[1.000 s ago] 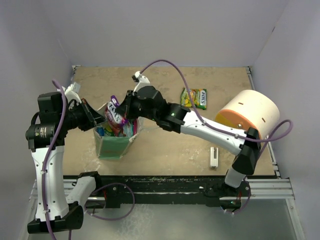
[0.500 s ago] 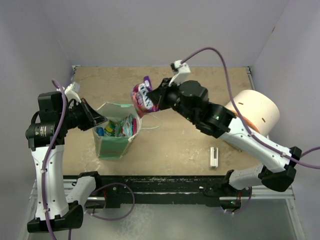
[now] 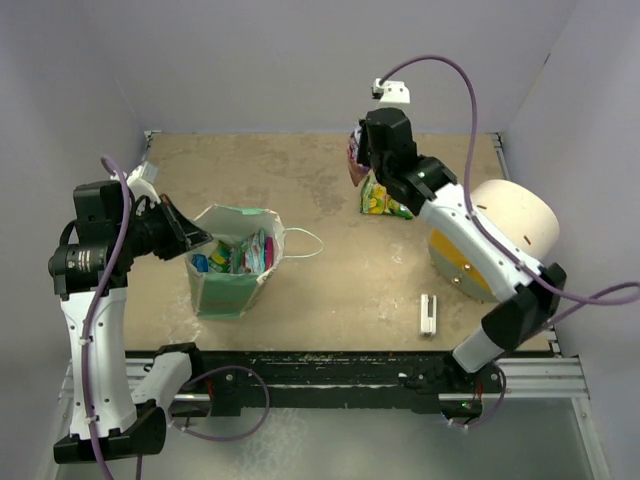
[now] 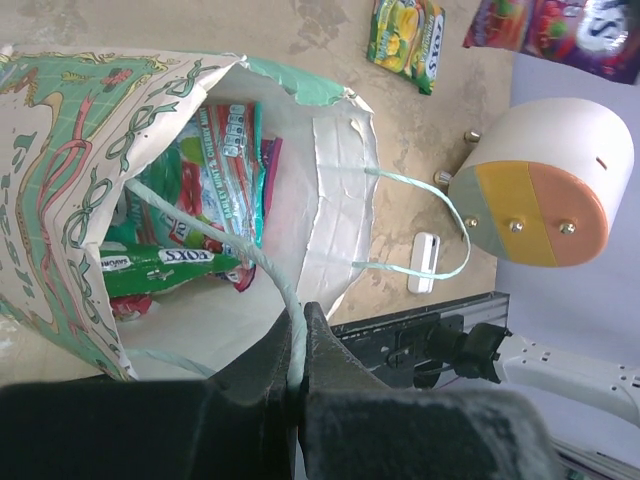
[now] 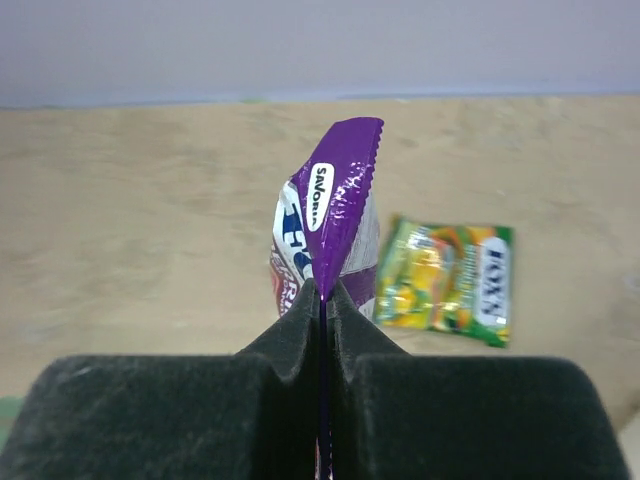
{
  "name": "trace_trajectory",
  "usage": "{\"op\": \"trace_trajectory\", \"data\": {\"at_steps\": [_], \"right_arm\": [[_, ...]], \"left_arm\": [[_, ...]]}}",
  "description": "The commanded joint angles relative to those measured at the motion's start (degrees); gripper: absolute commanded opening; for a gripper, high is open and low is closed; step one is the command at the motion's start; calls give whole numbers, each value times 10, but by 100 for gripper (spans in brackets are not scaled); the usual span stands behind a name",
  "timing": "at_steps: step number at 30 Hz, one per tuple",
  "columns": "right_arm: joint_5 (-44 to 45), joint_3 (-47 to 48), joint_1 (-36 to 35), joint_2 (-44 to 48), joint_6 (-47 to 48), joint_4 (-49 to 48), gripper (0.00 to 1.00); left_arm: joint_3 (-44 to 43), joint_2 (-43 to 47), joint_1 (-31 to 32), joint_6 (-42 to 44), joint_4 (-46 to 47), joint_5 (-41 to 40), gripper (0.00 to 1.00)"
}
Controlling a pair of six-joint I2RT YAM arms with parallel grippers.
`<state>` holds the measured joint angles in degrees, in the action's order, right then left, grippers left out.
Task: Take the snacks out of the paper bag
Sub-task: Place the snack at the center of the board.
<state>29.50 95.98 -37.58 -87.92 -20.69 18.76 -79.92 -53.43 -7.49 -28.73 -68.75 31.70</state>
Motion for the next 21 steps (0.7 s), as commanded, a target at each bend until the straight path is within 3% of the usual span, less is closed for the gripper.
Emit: {"op": "trace_trajectory", "data": {"at_steps": [1,7,14,17,20,21], "right_arm": [[48,35,65,-57,52,38,0],[63,43,139,-121,81,65,0],[94,41,149,-209,161,-11,0],[111,104,147,-294,148,26,0],[55,217,135,-385,104,116,0],[29,247,128,-406,93,138,6]], "left_arm": [[-23,-2,-2,1,6,-6,0],[-27,-6,-2,1,3,-9,0],[-30,-5,-2,6,-11,-15,0],[-34,-6,-2,9,-18,-19,0],[-39,-7,-2,9,-20,-21,0],[-38,-6,-2,9,-21,-22,0]]}}
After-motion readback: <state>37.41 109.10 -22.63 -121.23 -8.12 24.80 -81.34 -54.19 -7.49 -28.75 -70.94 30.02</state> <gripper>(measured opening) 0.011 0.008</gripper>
